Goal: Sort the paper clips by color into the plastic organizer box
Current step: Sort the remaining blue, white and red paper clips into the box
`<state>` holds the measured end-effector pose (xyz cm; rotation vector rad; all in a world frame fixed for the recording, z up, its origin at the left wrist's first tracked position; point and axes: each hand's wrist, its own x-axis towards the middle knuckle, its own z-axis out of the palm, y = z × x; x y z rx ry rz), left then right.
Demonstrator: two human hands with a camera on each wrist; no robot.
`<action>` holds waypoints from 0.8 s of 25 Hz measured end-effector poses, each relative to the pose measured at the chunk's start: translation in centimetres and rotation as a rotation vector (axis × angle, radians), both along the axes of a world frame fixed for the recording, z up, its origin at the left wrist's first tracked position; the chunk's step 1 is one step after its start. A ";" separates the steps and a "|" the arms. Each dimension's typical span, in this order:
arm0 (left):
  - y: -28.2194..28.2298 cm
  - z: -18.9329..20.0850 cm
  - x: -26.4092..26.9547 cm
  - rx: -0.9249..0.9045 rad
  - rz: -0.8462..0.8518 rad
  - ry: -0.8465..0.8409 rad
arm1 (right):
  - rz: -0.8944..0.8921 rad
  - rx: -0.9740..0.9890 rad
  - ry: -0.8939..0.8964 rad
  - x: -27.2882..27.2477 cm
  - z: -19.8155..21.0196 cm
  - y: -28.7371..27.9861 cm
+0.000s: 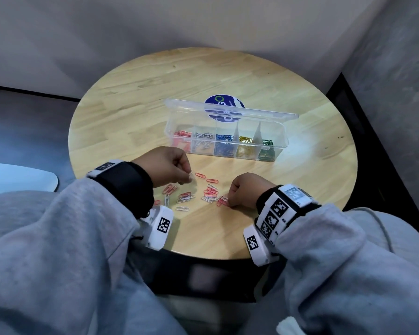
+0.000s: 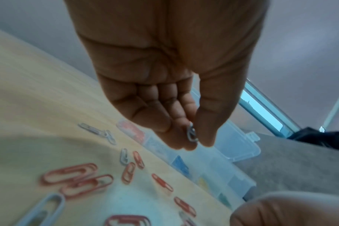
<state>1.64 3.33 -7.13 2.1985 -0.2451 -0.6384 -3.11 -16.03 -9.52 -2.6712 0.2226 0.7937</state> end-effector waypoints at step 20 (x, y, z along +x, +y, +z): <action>0.4 -0.2 -2.9 -0.354 0.318 0.519 | -0.311 0.514 -0.037 -1.8 1.3 -0.1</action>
